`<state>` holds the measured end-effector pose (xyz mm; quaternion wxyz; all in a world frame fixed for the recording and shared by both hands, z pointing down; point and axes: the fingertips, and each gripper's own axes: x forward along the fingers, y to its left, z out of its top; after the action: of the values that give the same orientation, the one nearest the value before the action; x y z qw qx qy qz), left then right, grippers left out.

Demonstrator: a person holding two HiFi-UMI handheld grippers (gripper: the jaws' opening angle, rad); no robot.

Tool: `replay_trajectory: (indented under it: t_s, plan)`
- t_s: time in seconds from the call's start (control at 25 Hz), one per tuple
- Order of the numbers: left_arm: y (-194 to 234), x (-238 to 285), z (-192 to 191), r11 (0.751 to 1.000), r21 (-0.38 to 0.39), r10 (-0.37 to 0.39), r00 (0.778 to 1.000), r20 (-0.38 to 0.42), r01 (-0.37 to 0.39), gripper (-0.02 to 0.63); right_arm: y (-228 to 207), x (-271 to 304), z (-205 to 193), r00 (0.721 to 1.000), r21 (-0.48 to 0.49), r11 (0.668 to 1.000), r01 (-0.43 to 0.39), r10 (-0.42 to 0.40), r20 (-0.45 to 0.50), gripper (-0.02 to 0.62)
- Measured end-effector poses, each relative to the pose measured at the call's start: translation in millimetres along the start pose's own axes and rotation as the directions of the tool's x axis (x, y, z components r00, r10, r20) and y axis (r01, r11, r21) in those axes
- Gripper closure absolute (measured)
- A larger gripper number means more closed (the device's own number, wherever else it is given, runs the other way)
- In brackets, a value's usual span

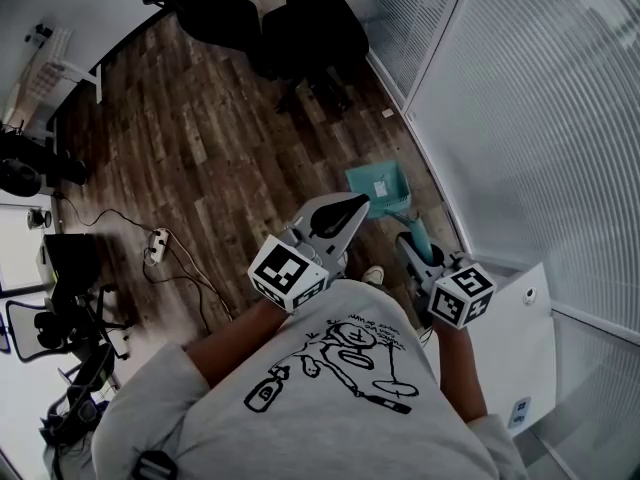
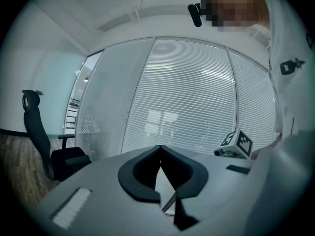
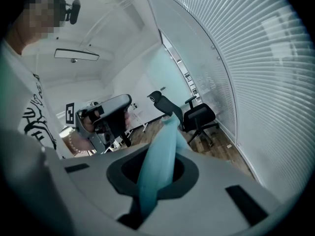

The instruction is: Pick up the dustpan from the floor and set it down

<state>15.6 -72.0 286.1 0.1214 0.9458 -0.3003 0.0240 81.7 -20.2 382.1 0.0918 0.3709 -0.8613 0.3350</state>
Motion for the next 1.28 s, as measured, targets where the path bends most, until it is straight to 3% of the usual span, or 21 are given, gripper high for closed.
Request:
replay_trajectory:
  t_s: [1.28]
  plan:
    - [11.0,-9.2,-24.2,0.999,-0.036,0.012,0.999,-0.044,-0.014,0.604,-33.4,26.9,-35.5,0.999,0.0,1.0,0.031,-0.031,-0.028,0.586]
